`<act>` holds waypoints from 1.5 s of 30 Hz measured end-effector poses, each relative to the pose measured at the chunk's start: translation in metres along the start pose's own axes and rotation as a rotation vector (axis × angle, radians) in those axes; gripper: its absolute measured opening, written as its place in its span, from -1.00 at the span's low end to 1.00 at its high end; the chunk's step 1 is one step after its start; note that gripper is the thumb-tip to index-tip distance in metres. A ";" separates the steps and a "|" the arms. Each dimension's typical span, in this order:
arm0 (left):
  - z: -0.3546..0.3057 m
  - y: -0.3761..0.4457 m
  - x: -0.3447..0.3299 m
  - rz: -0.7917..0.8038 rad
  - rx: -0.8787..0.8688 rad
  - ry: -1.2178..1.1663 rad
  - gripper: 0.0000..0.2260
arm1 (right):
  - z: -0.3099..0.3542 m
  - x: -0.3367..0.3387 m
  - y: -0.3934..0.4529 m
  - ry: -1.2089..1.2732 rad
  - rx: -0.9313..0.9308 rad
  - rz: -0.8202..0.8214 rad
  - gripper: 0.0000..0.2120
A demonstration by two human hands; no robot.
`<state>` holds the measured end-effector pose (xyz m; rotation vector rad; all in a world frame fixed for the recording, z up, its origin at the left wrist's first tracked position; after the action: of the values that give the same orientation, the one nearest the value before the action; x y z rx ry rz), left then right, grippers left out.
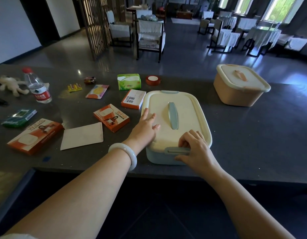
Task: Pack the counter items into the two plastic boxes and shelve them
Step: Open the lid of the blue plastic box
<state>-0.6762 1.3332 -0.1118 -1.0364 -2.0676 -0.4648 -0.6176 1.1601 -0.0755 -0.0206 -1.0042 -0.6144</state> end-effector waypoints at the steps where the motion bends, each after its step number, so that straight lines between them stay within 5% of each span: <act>1: 0.000 0.000 0.000 0.003 0.004 0.000 -0.51 | 0.000 0.000 0.000 -0.004 0.000 0.000 -0.56; 8: -0.001 0.001 0.006 0.038 0.015 0.081 -0.50 | -0.019 0.006 0.015 0.105 -0.128 0.144 -0.58; 11: -0.011 0.011 0.021 -0.037 -0.013 0.330 -0.49 | -0.038 0.019 0.034 0.195 -0.228 0.107 -0.66; 17: -0.038 0.065 0.024 -0.080 -0.092 0.469 -0.49 | -0.065 0.024 0.108 0.124 -0.188 0.048 -0.82; 22: -0.022 0.092 -0.002 0.045 0.009 0.529 -0.41 | -0.082 0.012 0.183 0.003 -0.091 0.057 -0.69; 27: -0.015 0.089 -0.010 -0.047 -0.055 0.553 -0.42 | -0.097 -0.013 0.252 -0.102 -0.107 0.248 -0.47; 32: -0.012 0.090 -0.008 -0.087 -0.037 0.534 -0.42 | -0.108 -0.036 0.278 -0.085 -0.139 0.413 -0.74; 41: -0.013 0.091 -0.006 -0.080 -0.006 0.554 -0.38 | -0.111 -0.046 0.288 -0.268 -0.063 0.469 -0.70; 45: -0.013 0.091 -0.007 -0.072 -0.005 0.557 -0.39 | -0.118 -0.044 0.292 -0.070 -0.178 0.456 -0.59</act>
<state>-0.5948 1.3767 -0.1101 -0.7294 -1.6066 -0.7065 -0.3989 1.3891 -0.1001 -0.4202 -0.9682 -0.2830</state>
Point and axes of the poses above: each hand's wrist, its own y-axis towards the middle knuckle, its own x-axis out of the back of the hand, z = x × y, the point moved 9 cm from there along y, towards the middle knuckle, and after that the axes turned 3 degrees about -x, right-handed, at the moved point
